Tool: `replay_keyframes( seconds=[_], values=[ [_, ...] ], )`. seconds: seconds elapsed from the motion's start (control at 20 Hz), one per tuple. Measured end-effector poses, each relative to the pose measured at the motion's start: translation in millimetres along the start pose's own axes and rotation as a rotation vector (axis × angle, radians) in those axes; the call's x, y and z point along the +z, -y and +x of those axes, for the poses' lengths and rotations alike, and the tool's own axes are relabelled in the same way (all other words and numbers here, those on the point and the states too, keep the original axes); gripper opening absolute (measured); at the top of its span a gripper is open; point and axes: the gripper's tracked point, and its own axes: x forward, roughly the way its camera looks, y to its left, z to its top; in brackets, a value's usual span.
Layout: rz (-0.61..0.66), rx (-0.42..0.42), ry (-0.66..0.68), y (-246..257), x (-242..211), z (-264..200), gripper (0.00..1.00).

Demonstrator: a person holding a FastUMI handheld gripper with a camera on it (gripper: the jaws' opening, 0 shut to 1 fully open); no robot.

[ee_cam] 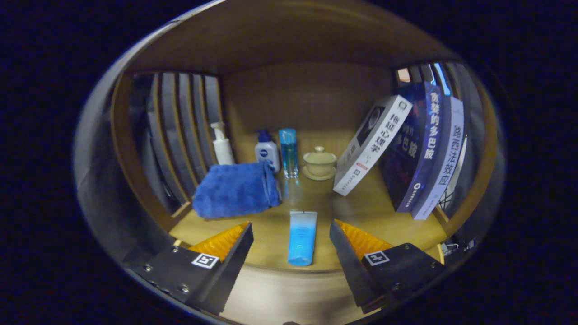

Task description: Pull open the drawer, take out the items inside it, and place them on the countertop above the cabinet.

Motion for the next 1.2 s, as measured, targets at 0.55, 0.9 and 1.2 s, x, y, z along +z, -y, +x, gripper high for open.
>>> replay_keyframes(
  seconds=[0.55,0.9,1.2],
  values=[
    [-0.059,0.042,0.253,-15,-29,-189,1.0],
    [-0.084,-0.114,0.317,25,-129,-224,1.0],
    [-0.091,-0.133,0.218,15,-188,-206,1.0]
  ],
)
